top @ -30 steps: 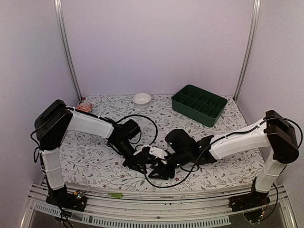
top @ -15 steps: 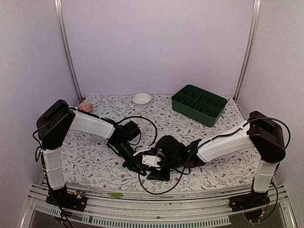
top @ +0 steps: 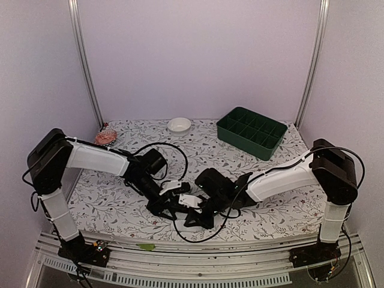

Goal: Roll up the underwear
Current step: Roll the underwear at the center of the board.

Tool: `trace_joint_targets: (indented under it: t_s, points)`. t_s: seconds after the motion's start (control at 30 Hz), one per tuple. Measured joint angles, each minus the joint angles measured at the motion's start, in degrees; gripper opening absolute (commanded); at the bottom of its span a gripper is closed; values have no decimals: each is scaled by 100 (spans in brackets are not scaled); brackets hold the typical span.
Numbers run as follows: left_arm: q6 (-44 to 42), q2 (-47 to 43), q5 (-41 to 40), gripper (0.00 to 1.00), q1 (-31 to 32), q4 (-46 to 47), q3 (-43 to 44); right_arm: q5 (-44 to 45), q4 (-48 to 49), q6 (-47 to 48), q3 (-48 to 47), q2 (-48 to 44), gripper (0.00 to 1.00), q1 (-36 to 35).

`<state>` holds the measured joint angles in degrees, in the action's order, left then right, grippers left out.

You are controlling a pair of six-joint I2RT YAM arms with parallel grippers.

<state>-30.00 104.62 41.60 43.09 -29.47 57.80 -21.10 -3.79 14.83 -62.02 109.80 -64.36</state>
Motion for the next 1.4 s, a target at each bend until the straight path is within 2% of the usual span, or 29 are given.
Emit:
trace_joint_targets:
  t_s: [0.23, 0.33, 0.43, 0.53, 0.73, 0.9, 1.13, 1.2, 1.3, 1.4]
  points:
    - [251, -1851, -997, 56, -238, 1191, -1152, -1427, -402, -1167, -404, 407, 0, 531]
    - [293, -2667, -1298, 60, -216, 1606, -1751, -2085, -592, -1587, -671, 717, 0, 754]
    - [225, -3386, -1692, 60, -35, 1853, -2234, -2743, -785, -1945, -992, 1054, 0, 949]
    - [107, -3698, -2081, 58, 372, 1886, -2496, -3283, -846, -2234, -1150, 1318, 0, 1104]
    - [149, -3626, -2553, 56, 1268, 2041, -2575, -4068, -855, -2542, -1370, 1762, 0, 1307]
    - [197, -3003, -3241, 53, 1985, 2522, -2557, -4380, -879, -2623, -1488, 1950, 0, 1366]
    - [39, -2133, -4002, 51, 2205, 2916, -2406, -4520, -887, -2621, -1528, 2028, 0, 1379]
    - [-24, -1899, -4201, 43, 2205, 3018, -2295, -4540, -885, -2621, -1530, 2037, 0, 1379]
    - [-85, -1633, -4317, 22, 2212, 3080, -2166, -4540, -887, -2618, -1530, 2037, 1, 1381]
    - [-151, -1534, -4321, 12, 2253, 3062, -2138, -4533, -898, -2614, -1530, 2037, 6, 1381]
